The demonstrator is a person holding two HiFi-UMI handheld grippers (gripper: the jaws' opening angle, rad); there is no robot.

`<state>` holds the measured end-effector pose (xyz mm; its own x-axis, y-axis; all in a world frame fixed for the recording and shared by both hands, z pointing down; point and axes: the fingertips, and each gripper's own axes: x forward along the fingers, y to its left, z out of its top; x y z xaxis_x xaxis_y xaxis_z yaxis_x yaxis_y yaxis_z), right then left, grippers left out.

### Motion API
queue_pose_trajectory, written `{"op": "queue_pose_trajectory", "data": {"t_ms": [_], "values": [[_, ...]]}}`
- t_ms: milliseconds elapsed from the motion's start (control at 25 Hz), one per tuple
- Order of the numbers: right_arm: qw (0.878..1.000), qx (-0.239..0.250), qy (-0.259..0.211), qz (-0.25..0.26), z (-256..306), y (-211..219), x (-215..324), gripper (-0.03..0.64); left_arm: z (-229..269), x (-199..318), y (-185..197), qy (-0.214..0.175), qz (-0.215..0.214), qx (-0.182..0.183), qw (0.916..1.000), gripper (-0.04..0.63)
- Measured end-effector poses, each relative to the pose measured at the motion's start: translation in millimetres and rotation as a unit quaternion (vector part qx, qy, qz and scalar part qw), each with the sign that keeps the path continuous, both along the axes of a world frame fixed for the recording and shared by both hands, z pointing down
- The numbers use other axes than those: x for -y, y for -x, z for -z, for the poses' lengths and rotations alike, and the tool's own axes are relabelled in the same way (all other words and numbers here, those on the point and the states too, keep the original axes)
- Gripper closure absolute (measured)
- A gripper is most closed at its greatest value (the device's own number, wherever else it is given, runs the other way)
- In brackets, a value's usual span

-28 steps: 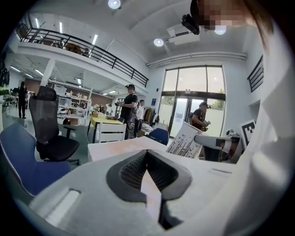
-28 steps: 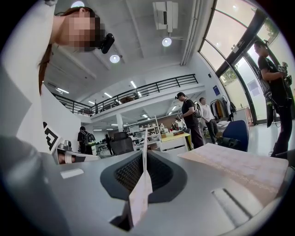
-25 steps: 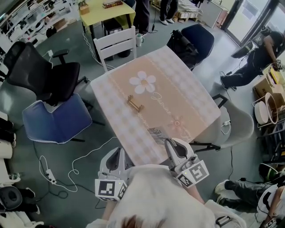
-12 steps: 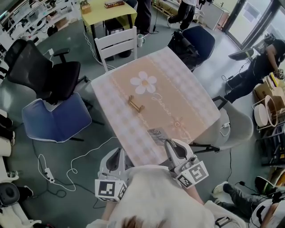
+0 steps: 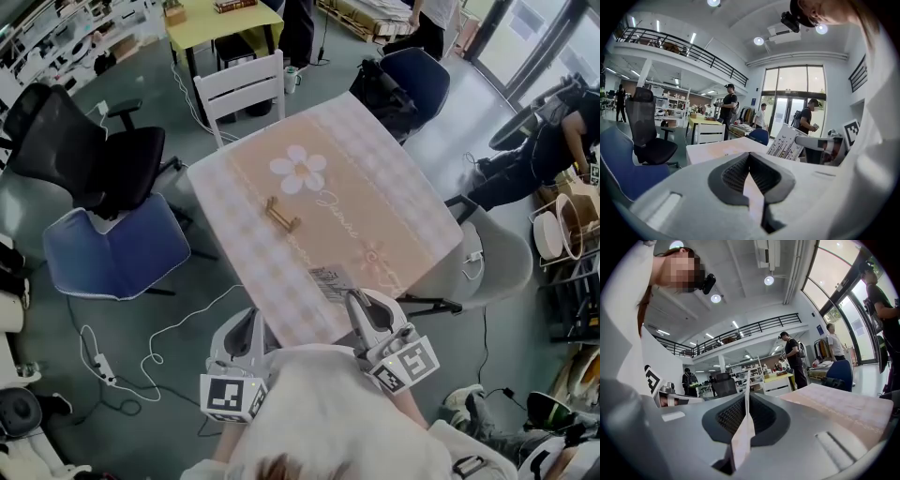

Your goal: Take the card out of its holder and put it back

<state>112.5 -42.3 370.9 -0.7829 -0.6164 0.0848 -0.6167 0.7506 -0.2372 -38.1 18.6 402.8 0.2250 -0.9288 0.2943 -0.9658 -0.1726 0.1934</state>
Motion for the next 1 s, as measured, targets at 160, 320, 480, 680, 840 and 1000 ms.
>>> {"op": "queue_pose_trajectory", "data": {"t_ms": [160, 320, 480, 680, 840, 1000], "values": [[1.000, -0.004, -0.001, 0.000, 0.0, 0.5, -1.5, 0.598, -0.8, 0.5, 0.0, 0.001, -0.003, -0.003, 1.0000, 0.595], [1.000, -0.005, -0.003, 0.000, 0.0, 2.1, -3.1, 0.598, -0.5, 0.4, -0.4, 0.000, -0.009, -0.002, 1.0000, 0.595], [1.000, -0.008, 0.000, 0.003, -1.2, 5.8, -3.0, 0.598, -0.8, 1.0, 1.4, 0.000, -0.009, -0.008, 0.9999, 0.595], [1.000, -0.013, 0.001, 0.006, -0.4, 4.8, -3.8, 0.598, 3.1, 1.7, -2.1, -0.005, -0.008, -0.012, 0.9999, 0.595], [1.000, -0.015, 0.002, 0.007, -1.0, 6.3, -4.2, 0.598, 5.5, 2.7, -1.3, -0.009, -0.006, -0.019, 0.9998, 0.595], [1.000, -0.015, 0.002, 0.008, -2.6, 5.2, -3.1, 0.598, 1.7, 2.4, -7.2, -0.006, -0.019, -0.009, 0.9997, 0.595]]}}
